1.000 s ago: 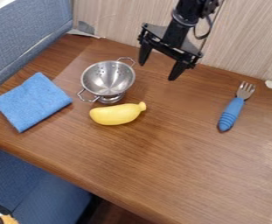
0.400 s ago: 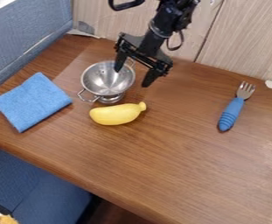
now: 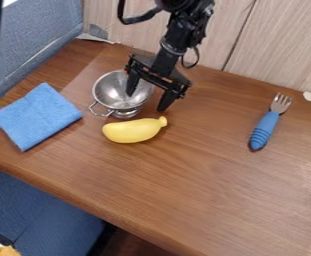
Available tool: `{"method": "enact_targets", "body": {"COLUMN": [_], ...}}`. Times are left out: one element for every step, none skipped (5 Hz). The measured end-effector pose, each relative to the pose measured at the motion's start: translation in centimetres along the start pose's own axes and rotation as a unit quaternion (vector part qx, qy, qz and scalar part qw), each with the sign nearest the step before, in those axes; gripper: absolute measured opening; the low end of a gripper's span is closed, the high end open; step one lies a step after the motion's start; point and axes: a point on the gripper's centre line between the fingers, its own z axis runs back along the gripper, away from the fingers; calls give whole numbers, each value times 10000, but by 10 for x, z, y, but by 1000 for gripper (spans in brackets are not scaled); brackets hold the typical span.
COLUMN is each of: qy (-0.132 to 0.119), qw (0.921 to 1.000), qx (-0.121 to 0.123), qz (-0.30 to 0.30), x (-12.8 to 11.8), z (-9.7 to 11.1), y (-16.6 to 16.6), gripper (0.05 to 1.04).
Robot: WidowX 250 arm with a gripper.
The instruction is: Put silver pot and placed it right bottom side of the table
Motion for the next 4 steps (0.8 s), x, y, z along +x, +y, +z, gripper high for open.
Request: {"method": "enact_targets", "body": {"qy": [61,70,99,82], "qw": [9999,10000,9998,9998], "qx": [-2,65,154,171], "qz": [-117,-29,30,23], "x": [2,2,5,6], "z": [-8,-8,-5,-5], "y": [-5,-3,-1,-1], "gripper": [658,356,165,91]}}
